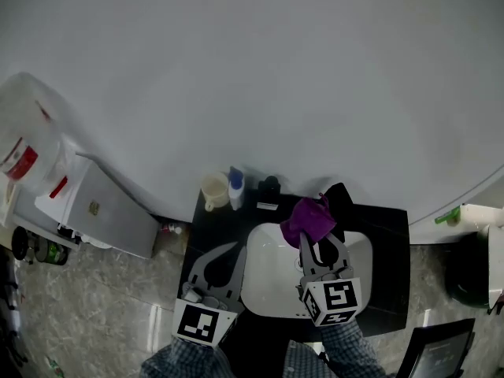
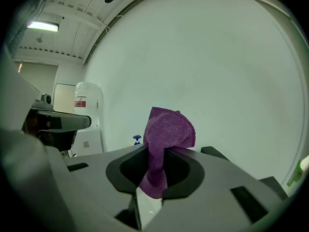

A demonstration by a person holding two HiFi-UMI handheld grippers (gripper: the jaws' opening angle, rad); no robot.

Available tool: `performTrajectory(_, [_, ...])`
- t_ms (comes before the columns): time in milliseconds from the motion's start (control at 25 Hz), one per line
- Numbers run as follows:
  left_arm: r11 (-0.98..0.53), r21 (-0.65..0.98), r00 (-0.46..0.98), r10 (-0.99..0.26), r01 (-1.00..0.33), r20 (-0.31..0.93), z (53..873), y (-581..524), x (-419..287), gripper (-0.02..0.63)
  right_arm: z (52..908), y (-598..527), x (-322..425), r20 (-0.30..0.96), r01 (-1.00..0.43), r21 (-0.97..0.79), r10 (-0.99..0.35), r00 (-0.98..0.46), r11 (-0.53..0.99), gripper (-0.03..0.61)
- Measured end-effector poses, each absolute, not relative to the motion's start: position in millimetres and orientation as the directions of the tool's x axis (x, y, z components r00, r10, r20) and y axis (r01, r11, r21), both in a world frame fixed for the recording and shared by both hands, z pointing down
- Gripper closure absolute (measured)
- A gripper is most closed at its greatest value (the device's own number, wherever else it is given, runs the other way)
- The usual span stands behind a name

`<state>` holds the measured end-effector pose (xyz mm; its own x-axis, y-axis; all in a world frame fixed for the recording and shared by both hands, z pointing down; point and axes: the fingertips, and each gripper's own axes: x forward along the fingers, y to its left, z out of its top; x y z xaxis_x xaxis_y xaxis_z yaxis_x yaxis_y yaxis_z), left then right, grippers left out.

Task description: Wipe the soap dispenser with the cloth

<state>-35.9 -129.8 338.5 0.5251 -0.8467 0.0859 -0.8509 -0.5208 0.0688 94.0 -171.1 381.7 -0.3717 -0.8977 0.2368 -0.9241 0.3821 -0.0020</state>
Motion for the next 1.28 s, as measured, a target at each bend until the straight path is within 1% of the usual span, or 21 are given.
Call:
performTrajectory(160, [-0.540,0.051,0.542,-0.836,-0.840,0.079,335,-124,-32,0.612,363,-148,92,0.187,-0.925,0.009,-0.909,-0.373,0.381,0.502])
performTrajectory(320, [-0.552,0.044,0.554,-0.827,-0.833,0.095,339,-120,-29,0.612,352,-130,95,0.152,-0.919,0.083,-0.916,-0.371,0.386,0.502])
performTrajectory(440, [-0.554,0.047,0.556,-0.826,-0.831,0.092,339,-120,-29,0.612,343,-125,99,0.113,-0.923,0.094,-0.925,-0.364,0.374,0.502])
performTrajectory(640, [-0.554,0.035,0.553,-0.823,-0.832,0.131,351,-119,-30,0.612,350,-122,105,0.135,-0.928,0.085,-0.927,-0.351,0.363,0.502])
performTrajectory(960, [-0.556,0.034,0.554,-0.819,-0.831,0.147,355,-121,-30,0.612,354,-125,103,0.146,-0.926,0.077,-0.923,-0.357,0.370,0.502])
performTrajectory(1160, [-0.554,0.045,0.554,-0.823,-0.832,0.125,353,-124,-29,0.612,352,-128,98,0.131,-0.922,0.074,-0.920,-0.369,0.381,0.502])
performTrajectory(1280, [-0.552,0.050,0.554,-0.824,-0.832,0.119,352,-125,-28,0.612,356,-128,99,0.149,-0.922,0.077,-0.918,-0.366,0.380,0.502])
